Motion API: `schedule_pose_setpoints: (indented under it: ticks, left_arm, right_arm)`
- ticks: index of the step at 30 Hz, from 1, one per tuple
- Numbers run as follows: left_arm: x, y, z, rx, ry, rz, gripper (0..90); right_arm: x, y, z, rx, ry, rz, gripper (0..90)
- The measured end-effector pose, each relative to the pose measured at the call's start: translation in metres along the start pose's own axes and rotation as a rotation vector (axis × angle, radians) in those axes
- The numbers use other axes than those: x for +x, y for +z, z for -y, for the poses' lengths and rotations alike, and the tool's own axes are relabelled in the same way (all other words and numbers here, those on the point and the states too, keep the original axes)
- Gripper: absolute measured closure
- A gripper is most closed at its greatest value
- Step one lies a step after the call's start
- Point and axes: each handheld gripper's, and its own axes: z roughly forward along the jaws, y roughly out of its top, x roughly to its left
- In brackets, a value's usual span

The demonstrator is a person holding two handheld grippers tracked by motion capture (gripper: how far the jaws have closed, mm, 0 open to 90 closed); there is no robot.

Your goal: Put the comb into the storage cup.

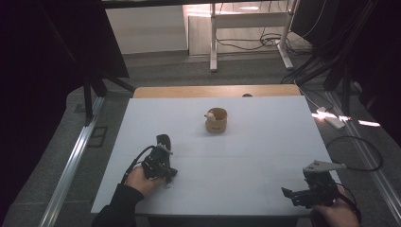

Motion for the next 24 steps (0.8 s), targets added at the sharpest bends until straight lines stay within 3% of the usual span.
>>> schedule_pose_setpoints:
  ticks: [7, 17, 24]
  left_arm:
    - [0.01, -0.005, 0.007, -0.001, -0.044, -0.002, 88.3]
    - [0.021, -0.011, 0.014, -0.018, -0.099, -0.037, 88.3]
    - [0.023, -0.012, 0.015, -0.029, -0.106, -0.046, 88.2]
  right_arm:
    - [0.0, 0.0, 0.0, -0.001, 0.0, 0.0, 1.8]
    - [0.0, 0.0, 0.0, 0.001, -0.002, 0.0, 1.9]
    - [0.0, 0.001, 0.0, 0.005, -0.003, 0.001, 2.2]
